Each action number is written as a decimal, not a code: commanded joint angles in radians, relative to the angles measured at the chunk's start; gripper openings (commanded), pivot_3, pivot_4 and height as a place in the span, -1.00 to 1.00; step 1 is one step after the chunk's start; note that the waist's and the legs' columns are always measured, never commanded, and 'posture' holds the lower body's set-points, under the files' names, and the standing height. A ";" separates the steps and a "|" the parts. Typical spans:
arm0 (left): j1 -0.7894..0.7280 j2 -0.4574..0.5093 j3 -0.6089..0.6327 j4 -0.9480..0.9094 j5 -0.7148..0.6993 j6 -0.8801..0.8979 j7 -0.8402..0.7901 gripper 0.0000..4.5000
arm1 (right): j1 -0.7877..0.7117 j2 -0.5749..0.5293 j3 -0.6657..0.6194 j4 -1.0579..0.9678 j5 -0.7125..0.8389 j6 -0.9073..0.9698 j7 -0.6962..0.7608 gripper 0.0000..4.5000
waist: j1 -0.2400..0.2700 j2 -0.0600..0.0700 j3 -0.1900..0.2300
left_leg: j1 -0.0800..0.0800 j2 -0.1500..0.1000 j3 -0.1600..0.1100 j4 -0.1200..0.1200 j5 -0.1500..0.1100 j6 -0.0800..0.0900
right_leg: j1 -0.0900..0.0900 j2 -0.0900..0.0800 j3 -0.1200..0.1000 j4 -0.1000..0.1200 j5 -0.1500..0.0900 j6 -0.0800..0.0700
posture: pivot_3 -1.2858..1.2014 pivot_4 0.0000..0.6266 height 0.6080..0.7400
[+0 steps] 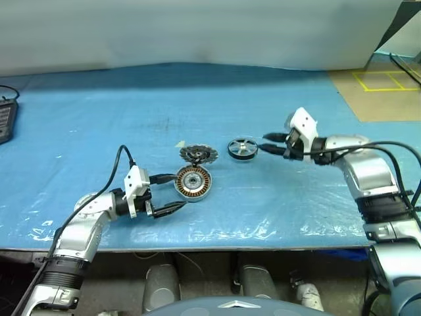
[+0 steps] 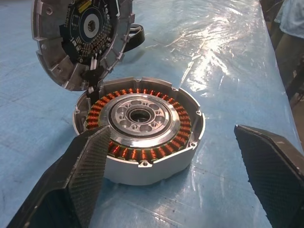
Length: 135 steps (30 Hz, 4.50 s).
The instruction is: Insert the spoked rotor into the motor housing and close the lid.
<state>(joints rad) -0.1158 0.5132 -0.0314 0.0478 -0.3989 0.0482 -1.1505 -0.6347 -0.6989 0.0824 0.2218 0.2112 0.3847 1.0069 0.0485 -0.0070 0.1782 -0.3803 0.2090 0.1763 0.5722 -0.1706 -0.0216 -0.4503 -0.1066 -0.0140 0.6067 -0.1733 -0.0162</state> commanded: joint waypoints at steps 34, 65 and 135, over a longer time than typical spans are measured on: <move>0.041 -0.009 -0.003 -0.016 0.012 -0.041 0.039 0.94 | -0.050 0.143 0.072 0.190 -0.121 -0.118 0.022 -0.28 | 0.001 0.000 0.000 | -0.005 0.001 0.000 0.004 0.000 0.000 | -0.002 0.000 -0.002 0.000 0.002 -0.005 | 0.03 -0.52 1.00; 0.035 -0.009 -0.009 -0.001 0.023 -0.043 0.032 0.94 | 0.052 0.105 0.006 0.009 -0.074 0.003 -0.053 -0.28 | 0.002 0.000 0.000 | -0.004 0.001 0.000 0.003 0.000 0.000 | -0.002 0.000 -0.002 0.000 0.002 -0.004 | 0.03 -0.52 1.00; 0.072 -0.010 0.030 0.050 -0.024 -0.127 -0.033 0.94 | 0.179 0.147 0.121 -0.266 0.119 0.047 0.201 -0.99 | 0.020 0.000 0.000 | -0.004 0.001 0.000 -0.002 0.000 0.000 | -0.003 0.000 -0.001 -0.003 -0.003 0.003 | 0.03 -0.52 1.00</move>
<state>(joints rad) -0.0503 0.5046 -0.0280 0.1098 -0.4046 -0.0586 -1.1793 -0.4299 -0.5534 0.2110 -0.0151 0.3140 0.4388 1.2035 0.0686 -0.0069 0.1781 -0.3848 0.2099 0.1765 0.5703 -0.1709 -0.0217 -0.4534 -0.1069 -0.0154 0.6035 -0.1758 -0.0131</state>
